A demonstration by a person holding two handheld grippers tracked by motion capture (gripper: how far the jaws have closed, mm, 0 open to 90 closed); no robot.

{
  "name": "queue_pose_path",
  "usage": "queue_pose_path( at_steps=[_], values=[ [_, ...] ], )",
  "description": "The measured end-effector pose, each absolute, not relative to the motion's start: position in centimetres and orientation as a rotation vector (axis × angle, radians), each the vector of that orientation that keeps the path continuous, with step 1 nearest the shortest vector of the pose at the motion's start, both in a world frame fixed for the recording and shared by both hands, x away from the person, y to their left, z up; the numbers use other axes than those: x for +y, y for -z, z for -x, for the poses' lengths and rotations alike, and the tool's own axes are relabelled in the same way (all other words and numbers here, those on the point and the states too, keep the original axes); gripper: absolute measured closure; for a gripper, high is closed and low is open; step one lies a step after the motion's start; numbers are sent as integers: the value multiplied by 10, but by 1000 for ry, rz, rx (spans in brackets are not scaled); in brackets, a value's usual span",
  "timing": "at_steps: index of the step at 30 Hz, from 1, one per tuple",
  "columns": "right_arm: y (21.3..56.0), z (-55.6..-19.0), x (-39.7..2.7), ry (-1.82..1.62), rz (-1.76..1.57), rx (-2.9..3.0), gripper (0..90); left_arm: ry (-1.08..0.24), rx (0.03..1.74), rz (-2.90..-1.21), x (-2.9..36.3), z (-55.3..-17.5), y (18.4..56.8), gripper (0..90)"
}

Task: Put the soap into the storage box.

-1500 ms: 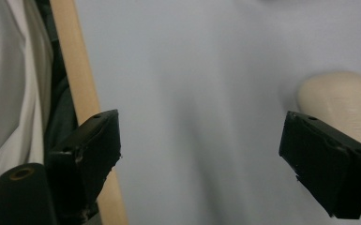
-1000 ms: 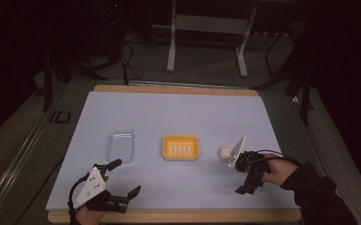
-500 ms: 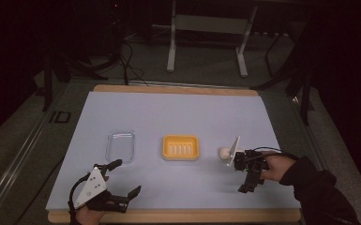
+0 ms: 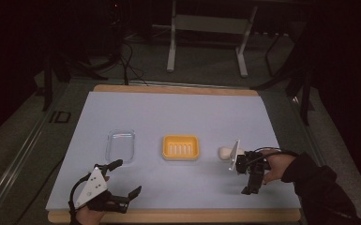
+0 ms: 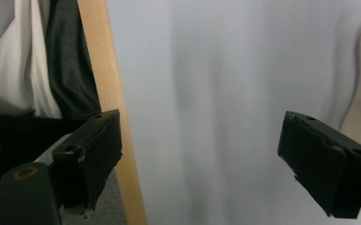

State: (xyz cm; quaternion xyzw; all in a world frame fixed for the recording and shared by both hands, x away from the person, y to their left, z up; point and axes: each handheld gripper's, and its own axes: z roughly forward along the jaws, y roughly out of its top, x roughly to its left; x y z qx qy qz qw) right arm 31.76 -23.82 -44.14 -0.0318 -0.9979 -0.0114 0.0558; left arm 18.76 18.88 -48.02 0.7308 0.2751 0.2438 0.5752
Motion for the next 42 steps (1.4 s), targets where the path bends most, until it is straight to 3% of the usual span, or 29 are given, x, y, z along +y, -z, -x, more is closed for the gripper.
queue_pose_path(
  at_steps=[42],
  values=[
    [436, -382, -248, 412, 102, -3147, 220, -571, 644, -1717, 188, -189, 481, 11]
  ],
)
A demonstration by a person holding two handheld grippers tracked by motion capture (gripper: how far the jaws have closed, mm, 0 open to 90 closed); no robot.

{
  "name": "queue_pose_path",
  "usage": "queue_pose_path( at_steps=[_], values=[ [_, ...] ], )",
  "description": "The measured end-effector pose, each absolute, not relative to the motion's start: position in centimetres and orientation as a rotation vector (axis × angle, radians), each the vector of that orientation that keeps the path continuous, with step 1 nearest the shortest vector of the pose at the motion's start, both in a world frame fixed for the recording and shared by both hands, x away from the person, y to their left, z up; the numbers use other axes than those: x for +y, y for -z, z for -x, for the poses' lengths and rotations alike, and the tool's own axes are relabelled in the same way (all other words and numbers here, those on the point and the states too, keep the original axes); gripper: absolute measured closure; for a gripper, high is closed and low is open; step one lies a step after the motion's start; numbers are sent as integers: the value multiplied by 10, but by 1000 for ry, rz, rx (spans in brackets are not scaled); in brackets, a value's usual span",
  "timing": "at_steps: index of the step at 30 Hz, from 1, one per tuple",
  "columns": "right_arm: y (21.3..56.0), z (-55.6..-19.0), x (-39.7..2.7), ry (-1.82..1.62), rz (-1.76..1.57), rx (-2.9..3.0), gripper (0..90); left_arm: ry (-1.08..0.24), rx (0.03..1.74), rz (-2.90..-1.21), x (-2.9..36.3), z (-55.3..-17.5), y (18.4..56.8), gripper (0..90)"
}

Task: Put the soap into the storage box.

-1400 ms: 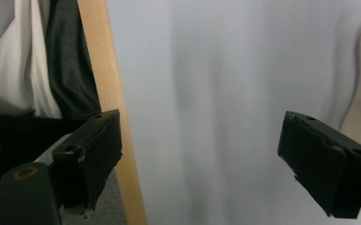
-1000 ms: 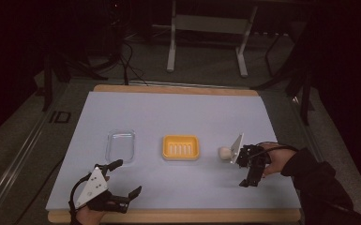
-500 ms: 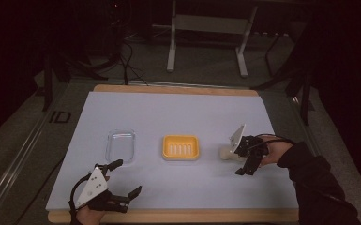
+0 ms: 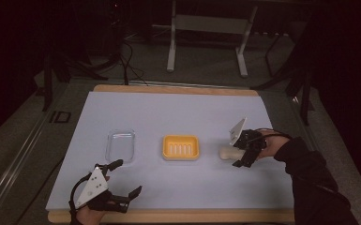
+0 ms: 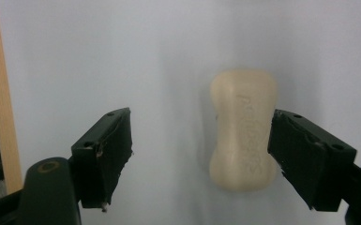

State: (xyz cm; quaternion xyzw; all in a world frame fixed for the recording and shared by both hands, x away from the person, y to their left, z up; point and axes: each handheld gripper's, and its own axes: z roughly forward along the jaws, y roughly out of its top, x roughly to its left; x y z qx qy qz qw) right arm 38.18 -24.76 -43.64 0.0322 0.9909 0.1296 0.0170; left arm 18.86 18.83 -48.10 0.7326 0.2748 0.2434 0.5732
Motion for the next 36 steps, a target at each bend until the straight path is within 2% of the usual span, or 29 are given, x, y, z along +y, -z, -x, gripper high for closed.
queue_pose_path(
  at_steps=[7, 36],
  values=[
    [440, -392, -249, -433, -86, 3046, 223, -572, 647, -1716, 188, -189, 481, 11],
    [489, -418, -253, -315, -182, 3081, 254, -574, 649, -1730, 188, -190, 482, 11]
  ],
)
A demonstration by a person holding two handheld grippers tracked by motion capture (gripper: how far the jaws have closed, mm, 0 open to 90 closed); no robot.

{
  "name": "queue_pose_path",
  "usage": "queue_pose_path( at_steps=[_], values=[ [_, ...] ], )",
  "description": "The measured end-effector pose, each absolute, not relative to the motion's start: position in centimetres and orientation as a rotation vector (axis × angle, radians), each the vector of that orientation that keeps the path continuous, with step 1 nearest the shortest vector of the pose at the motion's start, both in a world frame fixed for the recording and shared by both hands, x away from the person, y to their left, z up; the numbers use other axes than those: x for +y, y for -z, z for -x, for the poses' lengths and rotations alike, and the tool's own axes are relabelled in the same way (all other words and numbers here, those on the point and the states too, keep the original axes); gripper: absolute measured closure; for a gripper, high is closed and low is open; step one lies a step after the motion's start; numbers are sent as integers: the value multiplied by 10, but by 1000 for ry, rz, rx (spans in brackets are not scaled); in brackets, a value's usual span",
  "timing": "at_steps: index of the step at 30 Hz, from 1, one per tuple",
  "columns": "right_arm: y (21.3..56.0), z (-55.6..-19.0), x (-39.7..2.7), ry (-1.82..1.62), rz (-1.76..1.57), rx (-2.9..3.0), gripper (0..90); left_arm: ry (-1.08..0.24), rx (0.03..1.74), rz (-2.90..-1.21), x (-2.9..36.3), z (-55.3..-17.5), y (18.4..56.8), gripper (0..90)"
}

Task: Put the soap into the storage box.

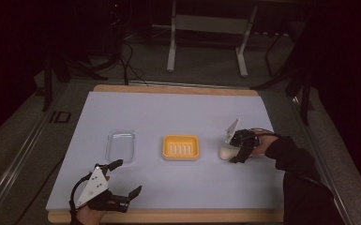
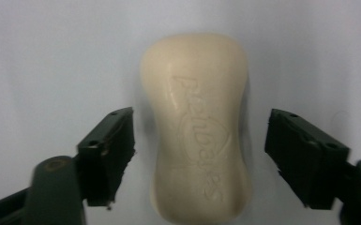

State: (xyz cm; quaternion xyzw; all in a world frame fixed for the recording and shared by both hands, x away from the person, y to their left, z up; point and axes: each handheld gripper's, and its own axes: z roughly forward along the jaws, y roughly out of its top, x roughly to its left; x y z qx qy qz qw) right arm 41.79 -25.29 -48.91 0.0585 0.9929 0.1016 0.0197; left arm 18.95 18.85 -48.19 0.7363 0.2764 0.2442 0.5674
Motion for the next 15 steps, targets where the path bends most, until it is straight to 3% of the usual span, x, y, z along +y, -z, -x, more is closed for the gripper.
queue_pose_path(
  at_steps=[15],
  values=[
    [499, -417, -249, -257, -130, 3114, 387, -569, 650, -1730, 188, -189, 482, 11]
  ],
)
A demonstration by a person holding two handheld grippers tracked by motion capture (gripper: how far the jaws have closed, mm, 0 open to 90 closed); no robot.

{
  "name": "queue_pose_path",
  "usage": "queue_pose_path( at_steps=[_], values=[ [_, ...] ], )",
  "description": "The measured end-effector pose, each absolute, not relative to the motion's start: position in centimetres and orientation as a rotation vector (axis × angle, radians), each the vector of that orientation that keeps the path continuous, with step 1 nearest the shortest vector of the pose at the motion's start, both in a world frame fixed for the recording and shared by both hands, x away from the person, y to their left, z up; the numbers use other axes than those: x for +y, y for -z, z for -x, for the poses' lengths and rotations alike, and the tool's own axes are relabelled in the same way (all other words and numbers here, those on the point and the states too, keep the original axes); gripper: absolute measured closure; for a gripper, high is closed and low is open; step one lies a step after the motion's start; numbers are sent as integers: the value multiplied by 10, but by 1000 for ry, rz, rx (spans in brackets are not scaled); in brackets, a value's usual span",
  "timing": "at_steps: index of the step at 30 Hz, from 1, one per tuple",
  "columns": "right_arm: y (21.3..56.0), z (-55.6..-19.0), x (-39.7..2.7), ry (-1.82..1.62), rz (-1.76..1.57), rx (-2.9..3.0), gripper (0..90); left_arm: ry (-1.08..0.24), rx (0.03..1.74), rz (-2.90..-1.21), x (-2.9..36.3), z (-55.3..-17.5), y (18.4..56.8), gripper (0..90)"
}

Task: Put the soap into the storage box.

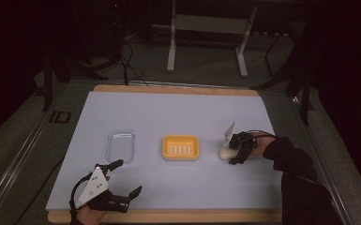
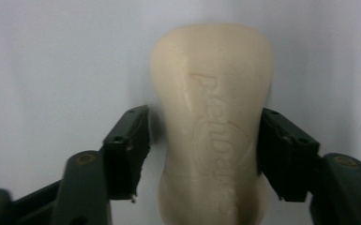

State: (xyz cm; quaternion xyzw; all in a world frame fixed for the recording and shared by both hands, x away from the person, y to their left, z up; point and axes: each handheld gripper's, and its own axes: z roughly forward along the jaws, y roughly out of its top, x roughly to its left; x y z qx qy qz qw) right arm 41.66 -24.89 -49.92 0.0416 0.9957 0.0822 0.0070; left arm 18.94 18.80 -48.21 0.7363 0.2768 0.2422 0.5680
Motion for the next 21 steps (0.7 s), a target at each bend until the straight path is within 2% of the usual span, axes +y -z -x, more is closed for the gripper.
queue_pose_path(
  at_steps=[9, 21],
  values=[
    [498, -419, -246, -220, -150, 3124, 491, -569, 650, -1732, 188, -189, 482, 11],
    [495, -419, -240, -169, -158, 3159, 499, -570, 652, -1730, 188, -190, 482, 11]
  ],
)
